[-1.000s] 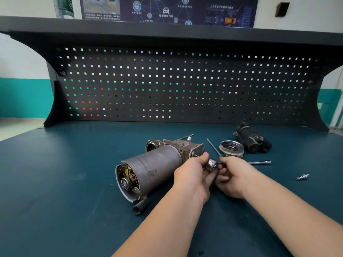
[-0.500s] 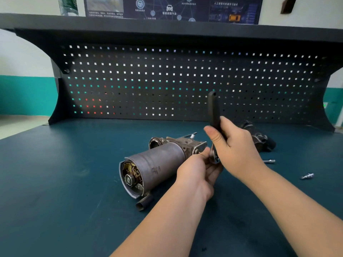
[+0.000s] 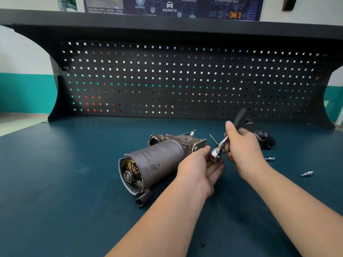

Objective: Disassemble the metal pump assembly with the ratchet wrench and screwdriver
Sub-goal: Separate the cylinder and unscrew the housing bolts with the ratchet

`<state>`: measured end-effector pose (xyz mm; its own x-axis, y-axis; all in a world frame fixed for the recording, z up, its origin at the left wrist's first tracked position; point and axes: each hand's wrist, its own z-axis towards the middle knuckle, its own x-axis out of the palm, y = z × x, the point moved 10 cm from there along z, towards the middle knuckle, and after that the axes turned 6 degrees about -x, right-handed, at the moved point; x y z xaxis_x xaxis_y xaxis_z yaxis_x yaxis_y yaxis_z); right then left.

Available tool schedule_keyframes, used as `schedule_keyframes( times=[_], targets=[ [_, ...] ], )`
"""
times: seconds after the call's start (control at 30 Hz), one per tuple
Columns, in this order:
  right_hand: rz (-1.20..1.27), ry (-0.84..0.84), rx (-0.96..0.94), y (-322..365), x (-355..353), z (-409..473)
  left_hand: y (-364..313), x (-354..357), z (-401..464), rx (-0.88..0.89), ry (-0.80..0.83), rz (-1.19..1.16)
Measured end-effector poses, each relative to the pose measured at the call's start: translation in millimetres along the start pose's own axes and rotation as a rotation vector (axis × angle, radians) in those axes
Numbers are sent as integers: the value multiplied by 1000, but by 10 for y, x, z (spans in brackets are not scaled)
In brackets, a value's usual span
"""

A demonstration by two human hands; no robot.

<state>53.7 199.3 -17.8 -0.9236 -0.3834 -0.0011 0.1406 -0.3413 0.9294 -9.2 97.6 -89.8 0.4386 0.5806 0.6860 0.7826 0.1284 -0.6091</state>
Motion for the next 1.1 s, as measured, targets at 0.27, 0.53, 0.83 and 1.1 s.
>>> schedule_keyframes(
  times=[0.27, 0.53, 0.83, 1.1],
  targets=[
    [-485, 376, -818, 854, 401, -524, 73, 36, -19, -82, 39, -2],
    [-195, 245, -602, 671, 248, -341, 42, -87, 19, -44, -71, 52],
    [455, 37, 691, -713, 222, -388, -16, -153, 58, 28, -125, 109],
    [3, 48, -141, 190, 50, -57, 56, -62, -1, -34, -64, 47]
  ],
)
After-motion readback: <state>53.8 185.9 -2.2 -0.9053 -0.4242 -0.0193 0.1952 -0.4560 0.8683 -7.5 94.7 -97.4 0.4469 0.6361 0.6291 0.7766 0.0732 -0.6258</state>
